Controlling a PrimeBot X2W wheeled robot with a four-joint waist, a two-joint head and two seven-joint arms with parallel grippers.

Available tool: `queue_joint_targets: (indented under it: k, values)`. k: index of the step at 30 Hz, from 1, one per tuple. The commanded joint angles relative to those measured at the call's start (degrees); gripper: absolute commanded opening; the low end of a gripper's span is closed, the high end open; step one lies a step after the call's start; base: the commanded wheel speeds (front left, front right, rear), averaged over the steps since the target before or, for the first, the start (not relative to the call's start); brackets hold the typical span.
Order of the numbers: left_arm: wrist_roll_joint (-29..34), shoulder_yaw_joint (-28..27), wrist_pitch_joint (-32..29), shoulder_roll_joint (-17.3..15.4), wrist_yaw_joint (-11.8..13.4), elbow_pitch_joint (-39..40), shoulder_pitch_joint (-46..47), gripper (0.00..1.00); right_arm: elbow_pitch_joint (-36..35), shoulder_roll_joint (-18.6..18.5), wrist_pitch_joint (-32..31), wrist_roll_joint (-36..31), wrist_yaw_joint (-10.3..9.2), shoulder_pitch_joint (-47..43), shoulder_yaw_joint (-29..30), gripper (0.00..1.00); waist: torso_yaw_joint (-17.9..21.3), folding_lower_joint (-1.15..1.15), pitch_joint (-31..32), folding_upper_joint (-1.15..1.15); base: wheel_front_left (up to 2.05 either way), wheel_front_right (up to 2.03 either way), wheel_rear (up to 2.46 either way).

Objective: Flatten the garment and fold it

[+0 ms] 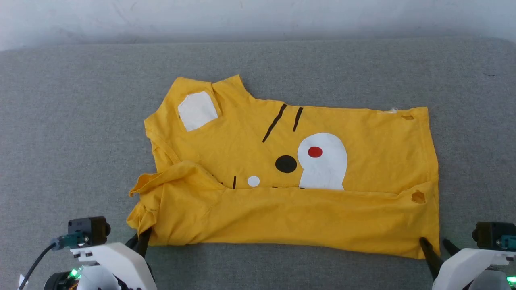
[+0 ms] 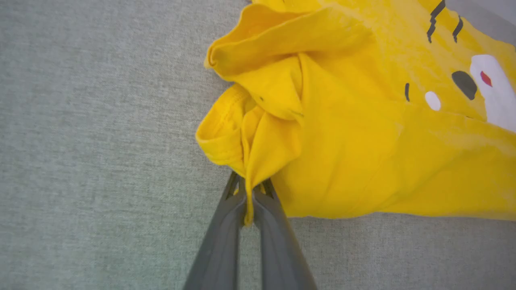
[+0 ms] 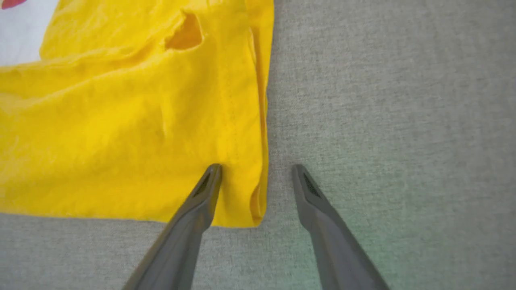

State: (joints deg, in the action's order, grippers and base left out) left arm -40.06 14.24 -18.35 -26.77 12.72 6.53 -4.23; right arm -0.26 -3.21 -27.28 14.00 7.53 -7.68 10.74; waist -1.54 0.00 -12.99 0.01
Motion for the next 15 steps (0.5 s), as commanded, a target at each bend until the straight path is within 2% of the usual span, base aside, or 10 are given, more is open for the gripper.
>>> queue_joint_targets:
  k: [1, 9, 15]
  values:
    - [-0.52, -0.25, 0.46, 0.17, -0.12, 0.23, 0.93, 0.00, 1.36, 0.33, -0.91, 0.36, -0.04, 0.10, -0.44, 0.00, 0.03, 0.00, -0.01, -0.01, 0.00, 0.00, 0.00]
    - [-2.72, -2.37, 2.36, 0.85, -0.14, 1.09, -0.71, 0.00, -2.37, 0.34, 0.39, 0.17, -0.04, 1.60, 2.06, 0.00, 1.00, 0.00, 2.21, -0.01, 0.00, 0.00, 0.00]
    - [-4.08, -3.24, 0.69, -1.41, -0.05, 5.41, -6.38, 0.00, -7.88, 0.34, -0.71, -0.15, -0.04, 0.68, 4.85, 0.00, 1.50, 0.00, 5.26, -0.01, 0.00, 0.00, 0.00]
